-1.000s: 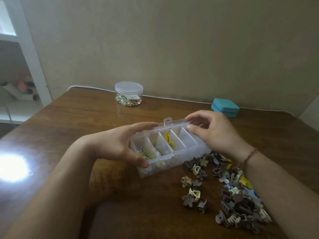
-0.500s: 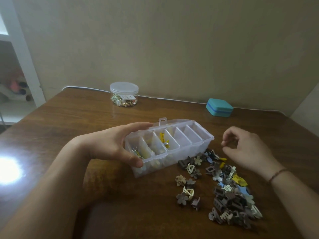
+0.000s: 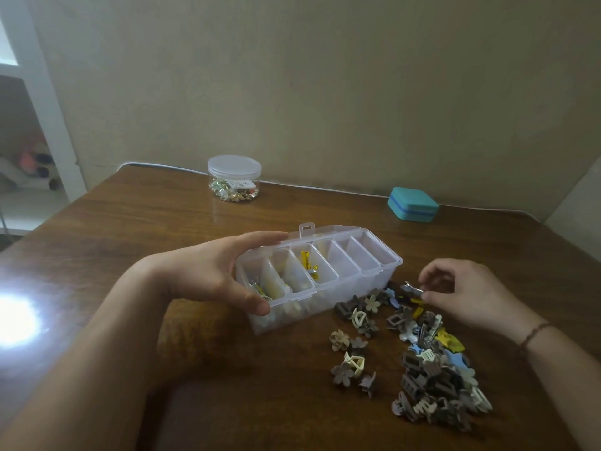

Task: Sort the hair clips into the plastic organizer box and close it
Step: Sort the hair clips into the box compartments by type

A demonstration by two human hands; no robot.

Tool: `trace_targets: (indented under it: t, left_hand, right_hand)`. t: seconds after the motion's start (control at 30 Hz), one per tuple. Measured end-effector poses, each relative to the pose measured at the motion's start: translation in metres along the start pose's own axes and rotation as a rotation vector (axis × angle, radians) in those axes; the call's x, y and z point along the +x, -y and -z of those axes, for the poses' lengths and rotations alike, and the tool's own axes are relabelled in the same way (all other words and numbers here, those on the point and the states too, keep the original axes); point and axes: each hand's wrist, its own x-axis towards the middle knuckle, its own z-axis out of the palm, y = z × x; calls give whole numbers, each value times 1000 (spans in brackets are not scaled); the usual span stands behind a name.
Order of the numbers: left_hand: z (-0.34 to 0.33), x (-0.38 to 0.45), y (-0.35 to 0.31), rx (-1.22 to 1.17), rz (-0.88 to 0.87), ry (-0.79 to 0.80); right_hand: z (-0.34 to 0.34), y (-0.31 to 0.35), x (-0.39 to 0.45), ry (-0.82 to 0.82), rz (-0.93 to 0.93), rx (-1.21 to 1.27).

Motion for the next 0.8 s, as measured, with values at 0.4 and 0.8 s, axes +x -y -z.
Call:
trace_targets:
  t: [0.4, 0.8]
  left_hand:
    - [0, 0, 1, 12, 0, -3]
    - [0, -1, 0, 18, 21, -11]
  right_hand:
    - [10, 97, -26, -105, 349, 267]
    - [4, 86, 6, -225, 305, 252]
